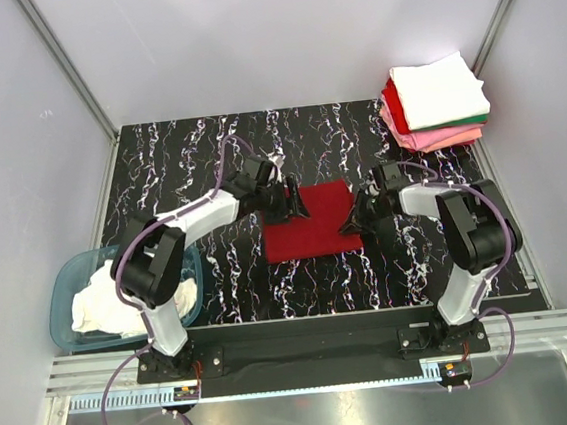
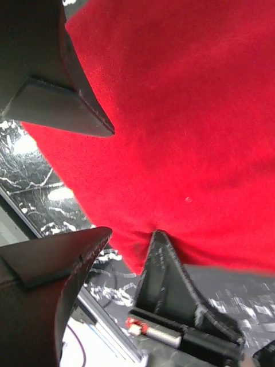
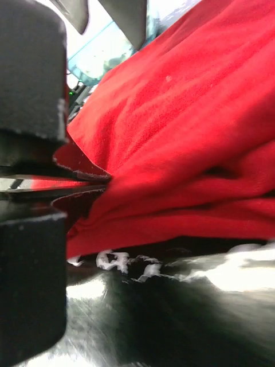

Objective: Fold and stack the t-shirts
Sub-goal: Fold the tshirt, then neatly place the folded tshirt to the corner

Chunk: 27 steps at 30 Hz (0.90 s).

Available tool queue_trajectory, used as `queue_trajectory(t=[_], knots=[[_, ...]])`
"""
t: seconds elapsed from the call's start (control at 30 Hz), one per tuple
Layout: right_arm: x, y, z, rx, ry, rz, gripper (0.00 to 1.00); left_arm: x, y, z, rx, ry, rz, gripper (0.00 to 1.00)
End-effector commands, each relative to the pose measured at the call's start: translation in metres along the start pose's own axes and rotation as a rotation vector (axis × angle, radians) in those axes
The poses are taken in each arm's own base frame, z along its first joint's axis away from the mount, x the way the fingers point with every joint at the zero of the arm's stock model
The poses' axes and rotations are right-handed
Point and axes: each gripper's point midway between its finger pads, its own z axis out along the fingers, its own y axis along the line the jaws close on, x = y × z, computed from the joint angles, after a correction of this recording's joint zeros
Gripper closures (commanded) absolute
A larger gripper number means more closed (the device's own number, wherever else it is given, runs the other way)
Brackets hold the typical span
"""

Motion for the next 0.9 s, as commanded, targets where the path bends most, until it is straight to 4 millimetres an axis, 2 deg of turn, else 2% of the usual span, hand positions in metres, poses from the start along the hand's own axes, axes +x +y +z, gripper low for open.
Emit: queue_trajectory(t=[0.0, 0.03, 0.1, 0.13, 0.2, 0.23, 0.3, 0.33, 0.4, 0.43, 0.47, 0.5, 0.53, 0.57, 0.6, 0.67, 0.7, 0.73, 0.87], knots=[[0.015, 0.017, -0.001, -0.036, -0.034, -0.033, 0.89, 0.008, 0.012, 0.007, 0.000, 0.016, 0.005, 0.34], [0.020, 0.019, -0.002, -0.006, -0.050, -0.050, 0.90, 0.024, 0.025, 0.009, -0.029, 0.051, -0.004, 0.34], [0.037, 0.016, 0.000, 0.058, -0.024, -0.053, 0.91, 0.037, 0.040, 0.006, -0.072, 0.060, 0.010, 0.35], [0.053, 0.020, 0.004, 0.067, -0.005, -0.070, 0.92, 0.056, 0.057, 0.006, -0.107, 0.093, 0.001, 0.35], [0.066, 0.023, 0.007, 0.068, 0.020, -0.087, 0.89, 0.065, 0.072, -0.002, -0.157, 0.079, 0.002, 0.35], [0.066, 0.024, 0.003, 0.070, 0.011, -0.098, 0.85, 0.074, 0.081, -0.004, -0.184, 0.087, -0.002, 0.35], [0.066, 0.024, -0.006, 0.092, 0.001, -0.113, 0.70, 0.091, 0.100, -0.011, -0.239, 0.096, -0.008, 0.35], [0.054, 0.037, -0.020, 0.084, -0.060, -0.165, 0.44, 0.095, 0.105, -0.014, -0.258, 0.102, -0.007, 0.33], [0.048, 0.047, -0.038, 0.090, -0.086, -0.196, 0.23, 0.090, 0.107, -0.023, -0.293, 0.076, 0.024, 0.22], [0.037, 0.066, -0.054, 0.056, -0.140, -0.230, 0.15, 0.090, 0.109, -0.030, -0.321, 0.084, 0.032, 0.15], [0.031, 0.070, -0.062, 0.046, -0.160, -0.227, 0.05, 0.070, 0.101, -0.037, -0.330, 0.032, 0.069, 0.06], [0.027, 0.076, -0.068, 0.029, -0.170, -0.225, 0.03, 0.063, 0.097, -0.042, -0.337, 0.017, 0.087, 0.03], [0.026, 0.083, -0.076, -0.008, -0.177, -0.224, 0.02, 0.059, 0.095, -0.050, -0.358, 0.024, 0.099, 0.01], [0.020, 0.080, -0.080, -0.014, -0.188, -0.202, 0.01, 0.048, 0.089, -0.059, -0.368, -0.005, 0.117, 0.01], [0.017, 0.077, -0.080, -0.018, -0.191, -0.189, 0.00, 0.029, 0.074, -0.068, -0.356, -0.047, 0.148, 0.01], [0.018, 0.059, -0.076, -0.003, -0.173, -0.139, 0.00, 0.021, 0.064, -0.087, -0.363, -0.060, 0.172, 0.01], [0.011, 0.055, -0.074, -0.025, -0.189, -0.123, 0.00, 0.016, 0.058, -0.094, -0.354, -0.074, 0.180, 0.01], [0.019, 0.045, -0.065, -0.035, -0.150, -0.090, 0.00, 0.011, 0.049, -0.103, -0.345, -0.088, 0.188, 0.01], [0.027, 0.040, -0.039, -0.111, -0.090, -0.052, 0.04, 0.002, 0.027, -0.135, -0.304, -0.145, 0.206, 0.01]])
